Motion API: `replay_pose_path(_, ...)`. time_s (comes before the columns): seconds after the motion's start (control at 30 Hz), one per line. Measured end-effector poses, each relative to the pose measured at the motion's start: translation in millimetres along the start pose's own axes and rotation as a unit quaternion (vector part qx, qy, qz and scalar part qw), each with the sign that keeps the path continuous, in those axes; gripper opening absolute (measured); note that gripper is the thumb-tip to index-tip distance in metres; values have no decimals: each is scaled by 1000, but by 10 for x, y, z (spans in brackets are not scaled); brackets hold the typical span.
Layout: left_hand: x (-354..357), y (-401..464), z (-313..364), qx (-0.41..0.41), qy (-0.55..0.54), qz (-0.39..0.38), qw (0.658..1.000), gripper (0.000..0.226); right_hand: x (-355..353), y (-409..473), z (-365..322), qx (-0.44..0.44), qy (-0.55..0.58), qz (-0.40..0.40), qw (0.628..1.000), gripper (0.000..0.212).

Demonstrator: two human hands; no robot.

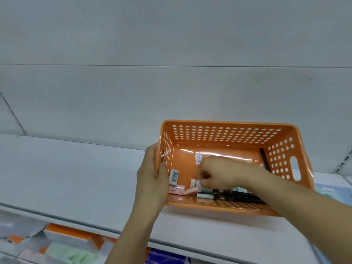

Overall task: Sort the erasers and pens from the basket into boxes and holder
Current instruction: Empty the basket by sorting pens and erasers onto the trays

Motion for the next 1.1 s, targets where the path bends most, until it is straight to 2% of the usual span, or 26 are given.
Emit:
replay_pose_path(0.07,3,15,-7,4,0,-2,1000,33,10,22,-52,7,51,6,999,29)
replay_pose_path(0.13,4,21,-12,4,4,-2,1000,33,54,47,-161,30,72,-25,997,37)
replay_pose_path(0.37,4,32,-13,9,-15,3,1000,30,65,124,-188,-4,-14,-24,1000,32)
replay_pose_path(0.43,8,41,-10,17,-9,1,1000,30,47,121,-175,-13,21,2,1000,26)
replay_pose_path(0.53,4,39,-4,27,0,3,1000,33,44,205,-218,-51,144,94,984,14)
replay_pose_path(0.6,5,46,-6,25,-1,6,1000,37,112,266,-291,-69,164,108,978,22)
replay_pose_path(0.67,4,52,3,18,-8,5,1000,37,200,297,-358,-54,156,78,983,29)
replay_pose_path(0.83,10,67,28,13,-13,13,1000,35,208,300,-429,15,128,-29,991,8)
replay_pose_path(0.93,13,73,35,7,-14,14,1000,32,161,290,-516,22,84,-33,996,9)
replay_pose_path(1.1,32,80,24,-8,-19,20,1000,31,147,266,-566,29,93,-34,995,13)
Point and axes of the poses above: each hand's wrist, its own y-axis towards the middle knuckle, its own x-axis out of the palm, z = x × y, the point moved 1 cm from there along y, towards the middle knuckle, and after that the axes turned 12 degrees about y, right-handed, at the moved point
